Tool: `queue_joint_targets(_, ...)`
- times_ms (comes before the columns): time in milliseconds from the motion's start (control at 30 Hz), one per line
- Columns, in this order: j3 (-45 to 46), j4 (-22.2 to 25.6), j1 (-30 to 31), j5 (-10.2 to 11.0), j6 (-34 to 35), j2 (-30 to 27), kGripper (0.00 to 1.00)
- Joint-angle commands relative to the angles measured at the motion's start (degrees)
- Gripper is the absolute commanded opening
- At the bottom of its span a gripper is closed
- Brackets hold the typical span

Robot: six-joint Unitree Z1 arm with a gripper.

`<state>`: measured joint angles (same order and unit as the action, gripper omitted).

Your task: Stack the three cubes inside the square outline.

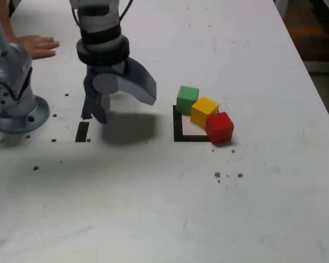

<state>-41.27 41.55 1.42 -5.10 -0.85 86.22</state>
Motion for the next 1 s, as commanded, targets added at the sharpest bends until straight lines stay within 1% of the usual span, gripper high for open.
queue_joint_targets(0,0.0,0.6,-0.4,0.1,-0.1,-0.6,1.00)
queue_joint_targets(333,-1.7,2.2,-3.0,0.2,0.0,-0.7,1.00)
queue_joint_targets(400,-3.3,3.2,-3.1,0.3,-0.2,-0.3,1.00)
queue_joint_targets(467,-5.9,5.3,-3.2,0.7,-0.6,0.7,1.00)
queue_joint_targets(600,-12.1,10.7,-3.2,2.8,-2.0,3.2,1.00)
queue_joint_targets(700,-15.8,13.3,-3.4,4.8,-2.8,4.3,1.00)
queue_joint_targets(800,-19.1,14.5,-3.7,7.1,-3.6,5.4,1.00)
queue_joint_targets(900,-23.0,14.8,-4.1,10.1,-5.0,6.8,1.00)
queue_joint_targets(967,-25.2,15.0,-4.3,11.4,-6.1,7.6,1.00)
